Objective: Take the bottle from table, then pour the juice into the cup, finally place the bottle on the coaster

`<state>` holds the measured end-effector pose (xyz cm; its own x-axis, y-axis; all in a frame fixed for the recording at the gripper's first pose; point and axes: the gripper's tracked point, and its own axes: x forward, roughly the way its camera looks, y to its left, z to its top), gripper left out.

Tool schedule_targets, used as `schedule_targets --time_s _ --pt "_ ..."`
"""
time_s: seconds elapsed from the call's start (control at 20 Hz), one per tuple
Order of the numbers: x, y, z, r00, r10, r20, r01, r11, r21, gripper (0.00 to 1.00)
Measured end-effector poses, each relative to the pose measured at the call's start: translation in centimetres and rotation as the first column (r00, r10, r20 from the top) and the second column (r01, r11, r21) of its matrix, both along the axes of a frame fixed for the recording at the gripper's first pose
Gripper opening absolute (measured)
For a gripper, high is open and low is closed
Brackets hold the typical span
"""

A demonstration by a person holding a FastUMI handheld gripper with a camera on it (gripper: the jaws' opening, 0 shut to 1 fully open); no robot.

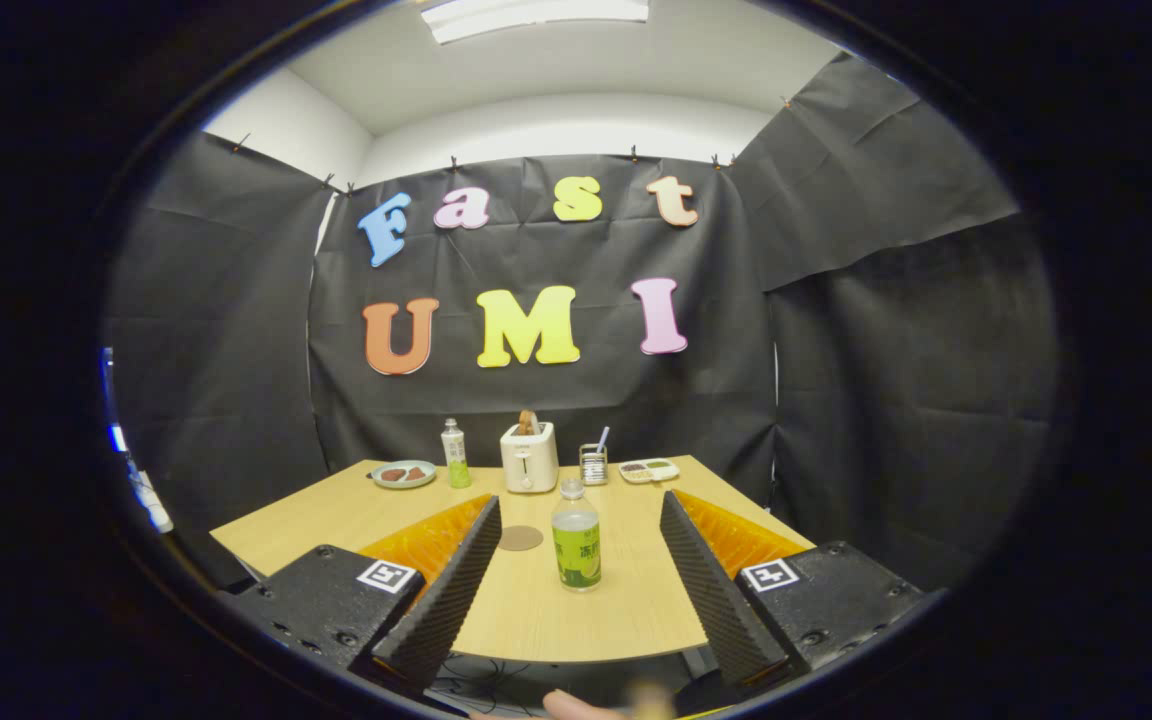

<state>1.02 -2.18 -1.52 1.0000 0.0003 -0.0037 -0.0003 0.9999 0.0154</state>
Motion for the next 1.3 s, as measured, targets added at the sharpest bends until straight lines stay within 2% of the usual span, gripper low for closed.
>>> schedule_targets --time_s 0.4,0.75,1.0,1.3 --pt "3.6 0.0 -2.5 0.999 0.021 -0.027 -0.022 1.0 -0.006 1.0" --pt "10.4 -0.1 -5.7 0.999 0.032 -0.022 -0.032 0.999 -0.021 1.0" --pt "15.5 -0.5 -8.1 0.996 0.026 -0.082 -0.031 0.998 -0.051 1.0" --pt "20.4 0.3 -10.5 0.99 0.077 -0.118 -0.082 0.996 -0.032 1.0"
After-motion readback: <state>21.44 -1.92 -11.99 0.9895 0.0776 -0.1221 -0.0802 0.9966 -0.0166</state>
